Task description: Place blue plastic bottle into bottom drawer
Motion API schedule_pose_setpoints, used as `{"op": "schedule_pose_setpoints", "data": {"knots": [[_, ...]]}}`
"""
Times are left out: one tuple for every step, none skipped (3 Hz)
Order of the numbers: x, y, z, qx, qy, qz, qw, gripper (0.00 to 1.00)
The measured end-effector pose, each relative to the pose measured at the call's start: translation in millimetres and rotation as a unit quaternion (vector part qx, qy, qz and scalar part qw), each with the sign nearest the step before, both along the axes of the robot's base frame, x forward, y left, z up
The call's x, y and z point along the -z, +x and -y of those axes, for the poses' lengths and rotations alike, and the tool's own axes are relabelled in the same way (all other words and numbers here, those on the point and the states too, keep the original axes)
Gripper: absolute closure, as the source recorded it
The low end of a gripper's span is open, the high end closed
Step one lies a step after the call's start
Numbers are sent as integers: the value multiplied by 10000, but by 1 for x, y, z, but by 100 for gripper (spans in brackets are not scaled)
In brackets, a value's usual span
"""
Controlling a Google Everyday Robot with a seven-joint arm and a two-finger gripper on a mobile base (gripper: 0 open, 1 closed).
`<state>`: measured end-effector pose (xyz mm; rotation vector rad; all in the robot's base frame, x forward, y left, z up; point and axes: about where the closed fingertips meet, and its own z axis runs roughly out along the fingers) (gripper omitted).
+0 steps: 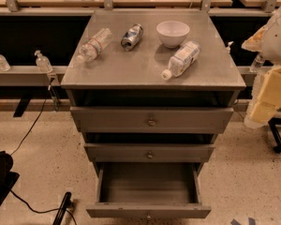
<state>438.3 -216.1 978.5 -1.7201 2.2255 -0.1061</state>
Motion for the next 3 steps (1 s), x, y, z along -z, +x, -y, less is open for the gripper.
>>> {"op": "schedule_pose_setpoints", "data": {"knots": [[0, 0, 0, 0, 0, 1, 10000, 0], [6, 16, -4, -285, -9, 141, 9995, 0], [20, 75, -26, -1272, -311, 785, 9883, 0]]}}
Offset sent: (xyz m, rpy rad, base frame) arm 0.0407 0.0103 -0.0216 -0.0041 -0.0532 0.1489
